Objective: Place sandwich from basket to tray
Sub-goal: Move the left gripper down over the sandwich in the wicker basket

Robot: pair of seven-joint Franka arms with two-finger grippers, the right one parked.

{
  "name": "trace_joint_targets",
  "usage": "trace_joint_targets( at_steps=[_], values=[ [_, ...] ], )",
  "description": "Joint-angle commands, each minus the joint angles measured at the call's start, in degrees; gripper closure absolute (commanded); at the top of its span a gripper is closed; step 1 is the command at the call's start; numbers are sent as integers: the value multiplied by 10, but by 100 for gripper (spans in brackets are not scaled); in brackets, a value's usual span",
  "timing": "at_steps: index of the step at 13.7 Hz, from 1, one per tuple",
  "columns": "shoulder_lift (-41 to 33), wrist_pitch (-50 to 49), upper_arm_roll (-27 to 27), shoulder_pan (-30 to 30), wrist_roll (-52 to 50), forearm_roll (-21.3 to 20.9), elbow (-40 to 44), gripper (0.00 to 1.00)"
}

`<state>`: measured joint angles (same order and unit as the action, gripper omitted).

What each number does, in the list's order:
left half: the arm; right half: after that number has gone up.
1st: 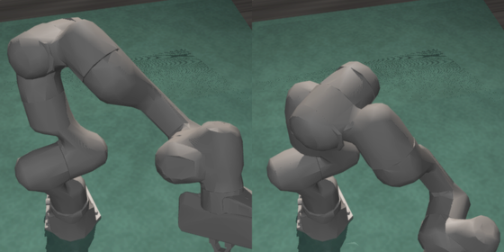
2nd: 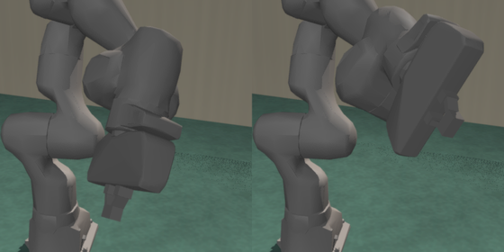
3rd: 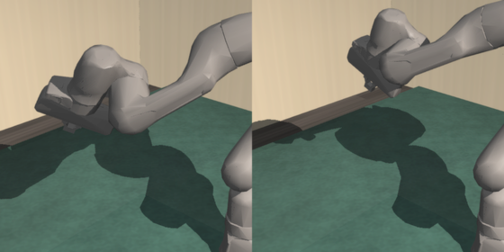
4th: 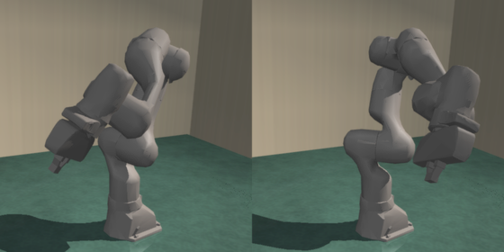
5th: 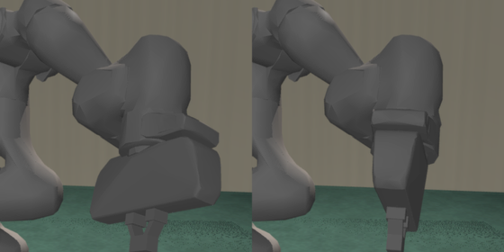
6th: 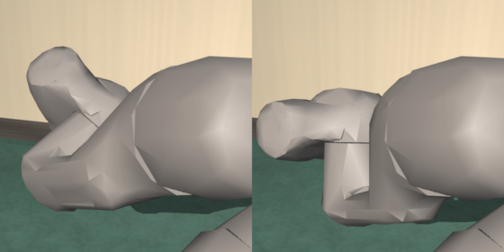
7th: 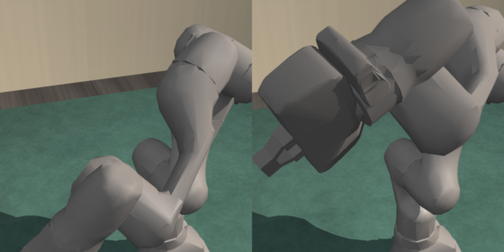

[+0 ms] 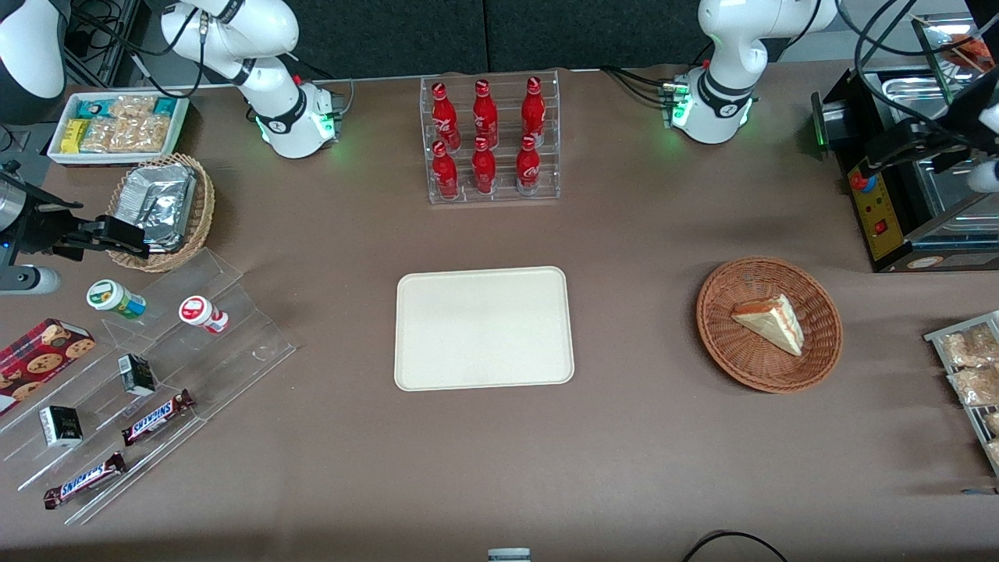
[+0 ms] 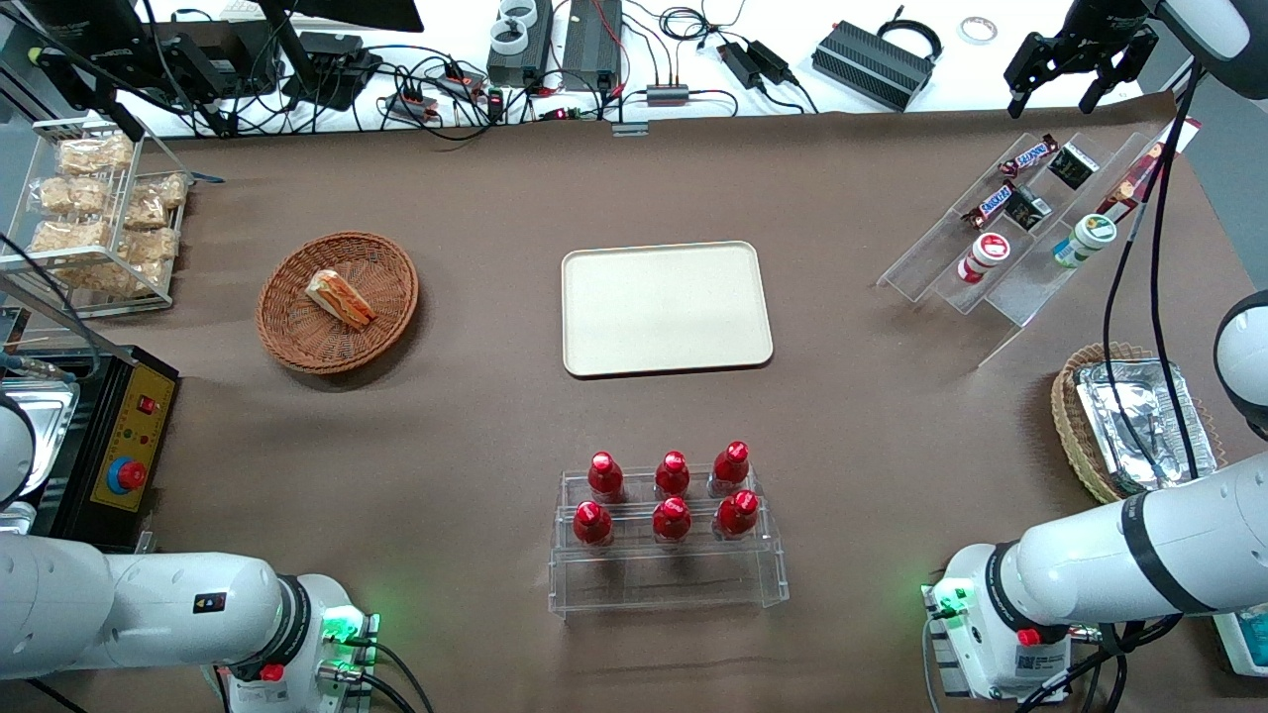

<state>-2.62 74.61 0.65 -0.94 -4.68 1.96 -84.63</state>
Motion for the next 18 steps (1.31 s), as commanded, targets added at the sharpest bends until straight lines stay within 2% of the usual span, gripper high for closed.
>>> trace_joint_targets(
  at_steps=[1,5,7,9,13,18],
  values=[
    [3,-10,1,-12,5,-1,13,0],
    [26,6,-1,-8,-4,-6,10,0],
    [46,32,0,-8,-36,-42,3,0],
    [74,55,0,-8,-79,-52,-9,0],
    [104,134,-3,-1,-230,-55,-73,0],
    [98,337,-3,-1,-433,-57,-227,0]
  ],
)
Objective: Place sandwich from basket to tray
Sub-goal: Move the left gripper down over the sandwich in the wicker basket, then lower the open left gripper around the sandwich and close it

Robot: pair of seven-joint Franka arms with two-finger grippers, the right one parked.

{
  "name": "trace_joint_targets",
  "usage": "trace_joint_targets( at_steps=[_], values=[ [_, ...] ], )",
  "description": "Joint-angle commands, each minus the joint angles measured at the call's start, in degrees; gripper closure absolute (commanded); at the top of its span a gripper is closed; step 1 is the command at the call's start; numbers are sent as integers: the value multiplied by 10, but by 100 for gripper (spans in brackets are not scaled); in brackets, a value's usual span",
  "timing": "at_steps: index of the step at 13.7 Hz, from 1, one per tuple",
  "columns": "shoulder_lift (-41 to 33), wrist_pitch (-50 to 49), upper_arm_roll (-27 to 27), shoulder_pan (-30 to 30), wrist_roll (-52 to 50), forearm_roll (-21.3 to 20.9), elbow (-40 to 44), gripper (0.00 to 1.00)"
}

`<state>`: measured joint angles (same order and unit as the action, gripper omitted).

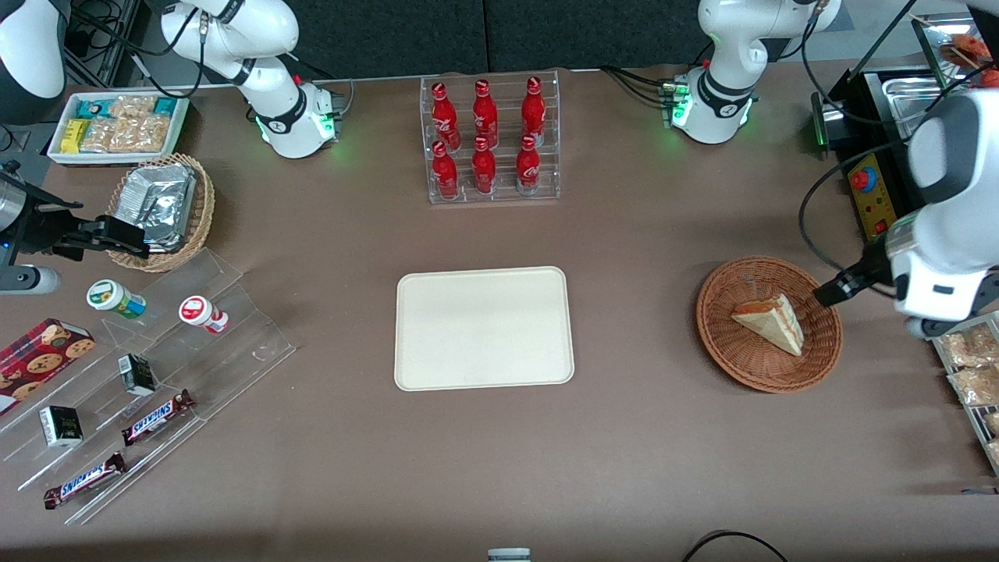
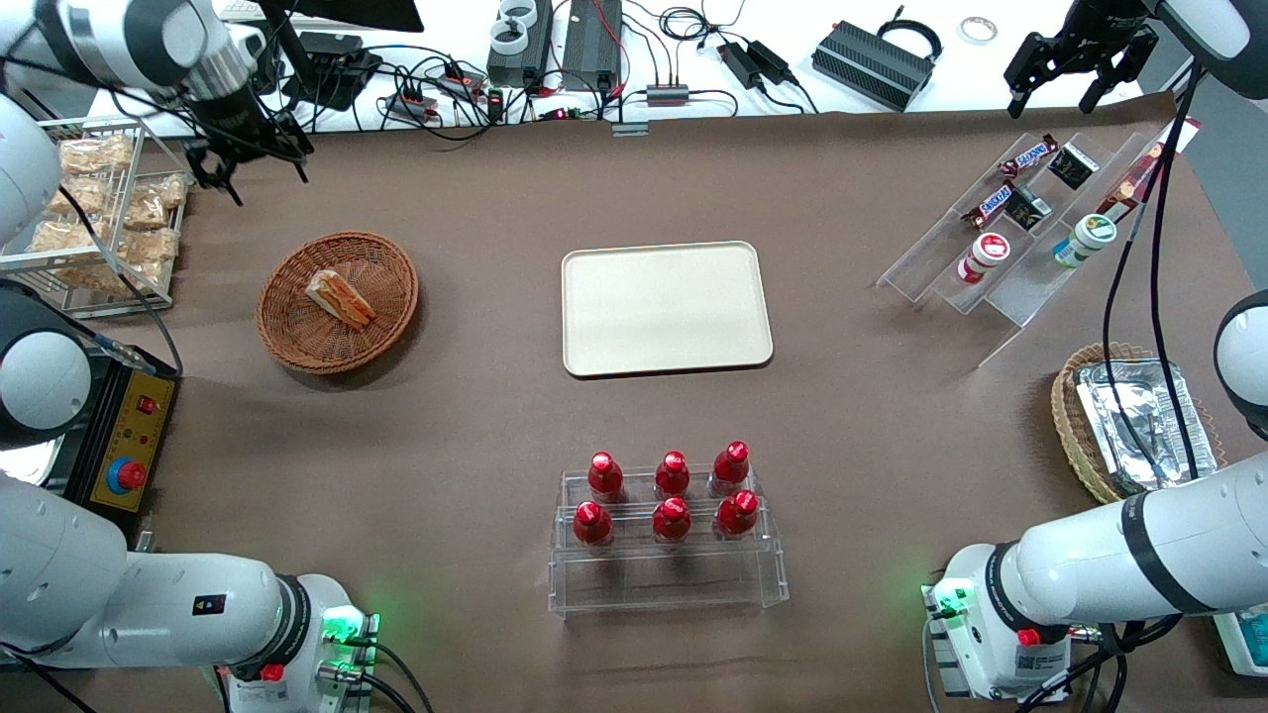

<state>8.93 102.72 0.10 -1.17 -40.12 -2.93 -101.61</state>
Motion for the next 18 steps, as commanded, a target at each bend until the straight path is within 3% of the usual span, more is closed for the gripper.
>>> trace_joint_targets(
  at_steps=[1,6,18],
  values=[
    [-22,103,2,1,-112,-8,-94,0],
    [-48,254,2,14,-178,-6,-226,0],
    [-29,416,2,30,-218,-7,-322,0]
  ],
)
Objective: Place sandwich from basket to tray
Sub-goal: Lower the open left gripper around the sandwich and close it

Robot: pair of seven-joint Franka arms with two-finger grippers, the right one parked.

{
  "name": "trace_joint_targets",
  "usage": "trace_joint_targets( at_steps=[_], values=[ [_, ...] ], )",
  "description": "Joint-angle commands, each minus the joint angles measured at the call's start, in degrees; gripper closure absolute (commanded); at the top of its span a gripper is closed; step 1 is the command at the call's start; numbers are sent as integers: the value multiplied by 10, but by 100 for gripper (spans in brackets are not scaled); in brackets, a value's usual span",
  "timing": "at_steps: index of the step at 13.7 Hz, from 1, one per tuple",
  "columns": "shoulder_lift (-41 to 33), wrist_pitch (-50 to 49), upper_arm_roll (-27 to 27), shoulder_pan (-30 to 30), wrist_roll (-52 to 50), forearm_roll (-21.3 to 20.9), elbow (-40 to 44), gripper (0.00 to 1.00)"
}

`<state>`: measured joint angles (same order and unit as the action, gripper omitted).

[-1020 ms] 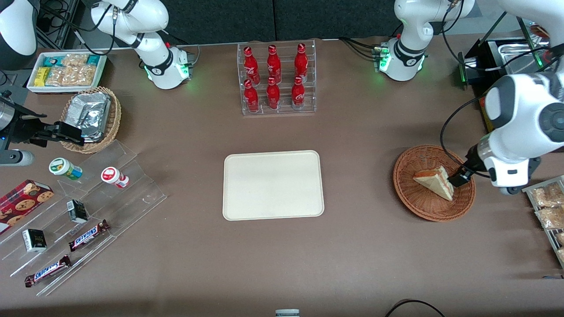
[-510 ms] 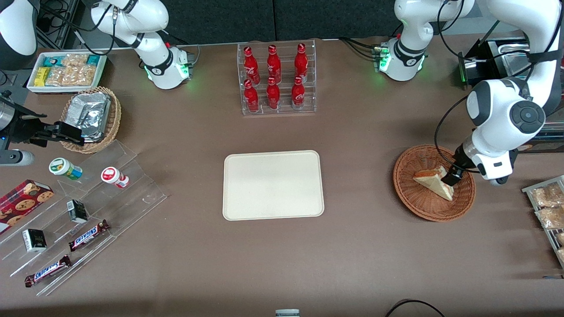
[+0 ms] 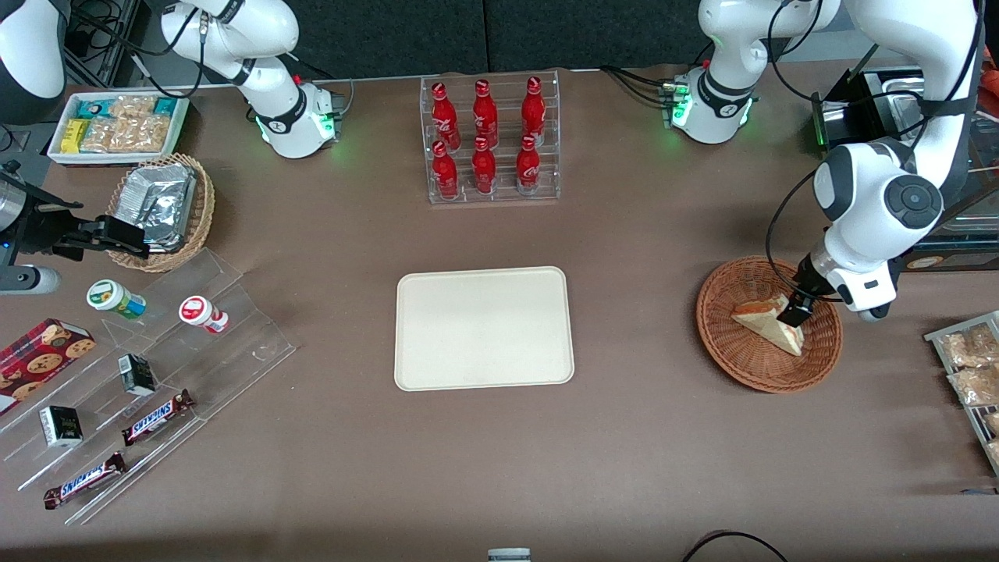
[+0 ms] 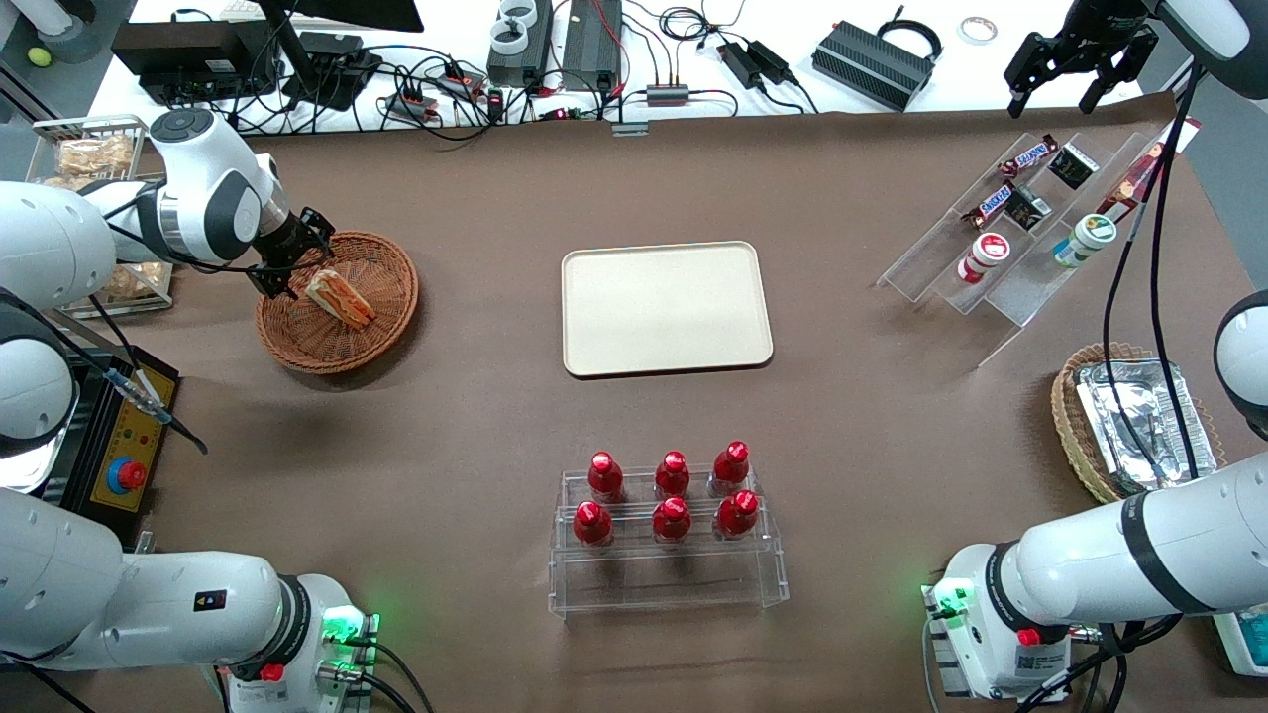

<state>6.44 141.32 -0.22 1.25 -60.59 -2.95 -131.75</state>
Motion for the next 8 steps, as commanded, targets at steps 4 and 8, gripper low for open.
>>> trace_joint_targets(
  at_steps=[4,8],
  values=[
    [23,68,5,6,-16,-7,-20,0],
    [37,83,5,4,-16,-7,-22,0]
  ],
)
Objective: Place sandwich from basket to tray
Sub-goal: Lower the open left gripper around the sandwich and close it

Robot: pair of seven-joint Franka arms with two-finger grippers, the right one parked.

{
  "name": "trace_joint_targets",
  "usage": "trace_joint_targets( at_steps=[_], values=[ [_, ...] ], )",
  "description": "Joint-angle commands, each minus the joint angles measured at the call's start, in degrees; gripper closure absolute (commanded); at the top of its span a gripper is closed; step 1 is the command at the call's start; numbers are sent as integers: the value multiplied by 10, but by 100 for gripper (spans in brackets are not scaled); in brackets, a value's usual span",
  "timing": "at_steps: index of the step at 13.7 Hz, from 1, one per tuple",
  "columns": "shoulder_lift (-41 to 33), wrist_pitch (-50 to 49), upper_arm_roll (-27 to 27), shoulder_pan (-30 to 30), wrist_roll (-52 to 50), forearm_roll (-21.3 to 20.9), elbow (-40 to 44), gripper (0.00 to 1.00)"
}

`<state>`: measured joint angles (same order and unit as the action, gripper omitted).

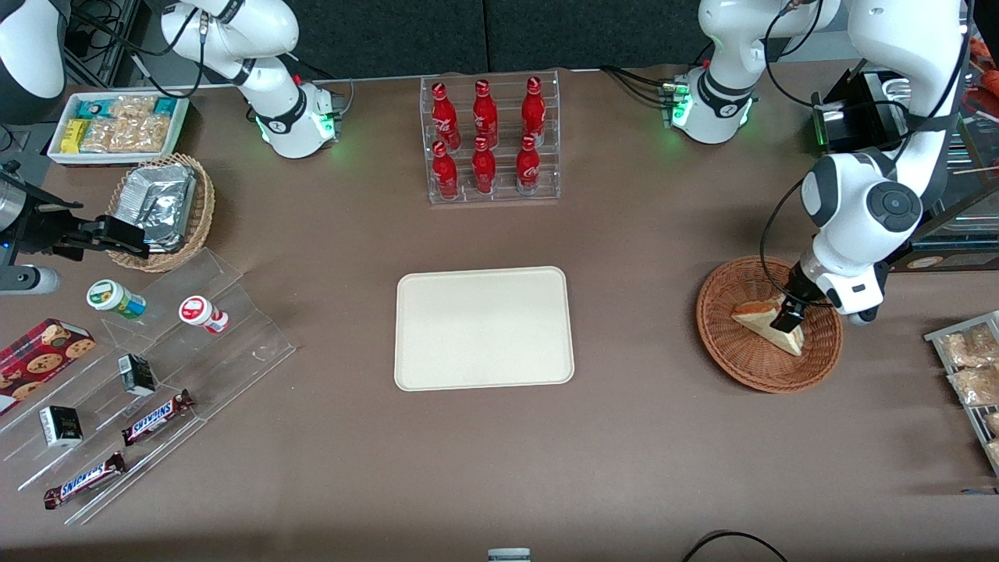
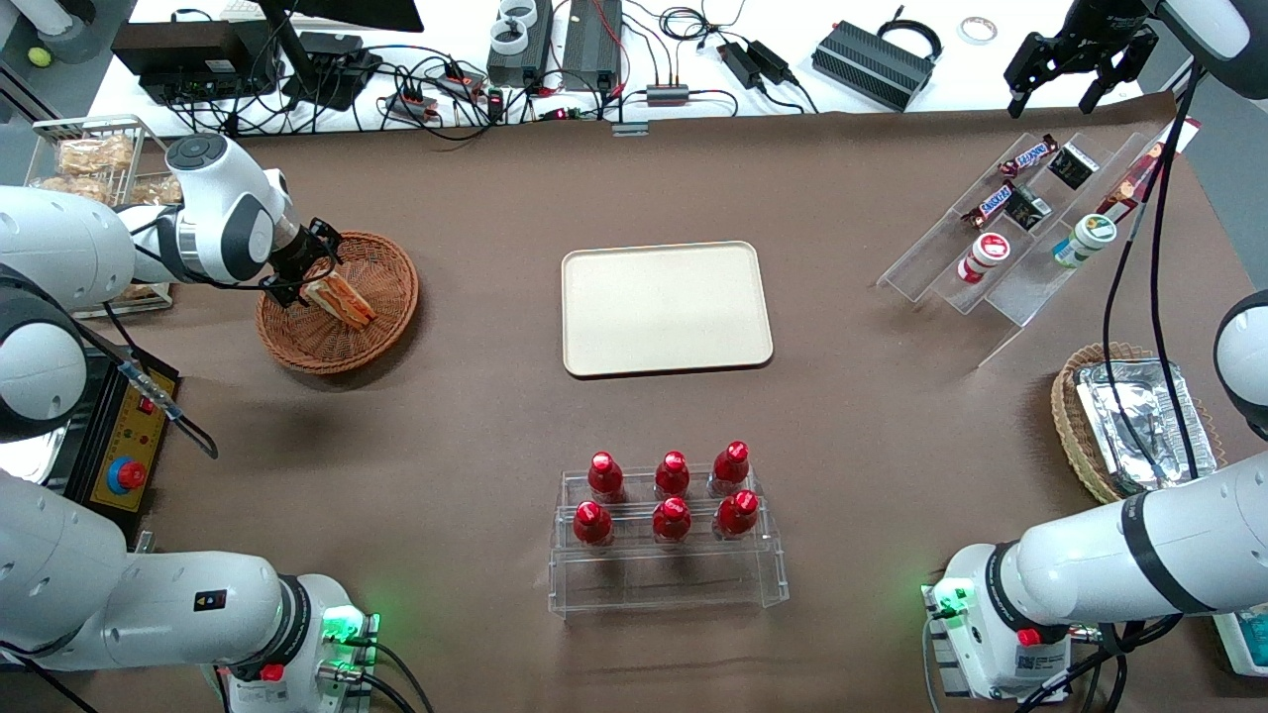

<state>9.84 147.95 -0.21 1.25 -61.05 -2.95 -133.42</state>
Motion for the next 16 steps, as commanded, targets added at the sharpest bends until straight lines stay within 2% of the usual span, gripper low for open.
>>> trace_joint_targets(
  at_steps=[1,2,3,4,7,8,11,13,15,16],
  values=[
    [8,21,5,3,-13,-7,-4,0],
    [14,29,6,2,-14,-7,-4,1],
    [22,35,6,1,-21,-7,-4,7],
    [29,39,6,-1,-35,-7,-2,17],
    [32,45,7,-3,-50,-7,0,67],
    [32,44,7,-3,-49,-7,1,79],
    [29,31,8,-7,-45,-7,13,91],
    [18,-23,8,-11,-40,-18,32,92],
    [-4,-131,13,-12,-37,-68,77,92],
    [-14,-203,23,-13,-27,-73,114,92]
  ],
)
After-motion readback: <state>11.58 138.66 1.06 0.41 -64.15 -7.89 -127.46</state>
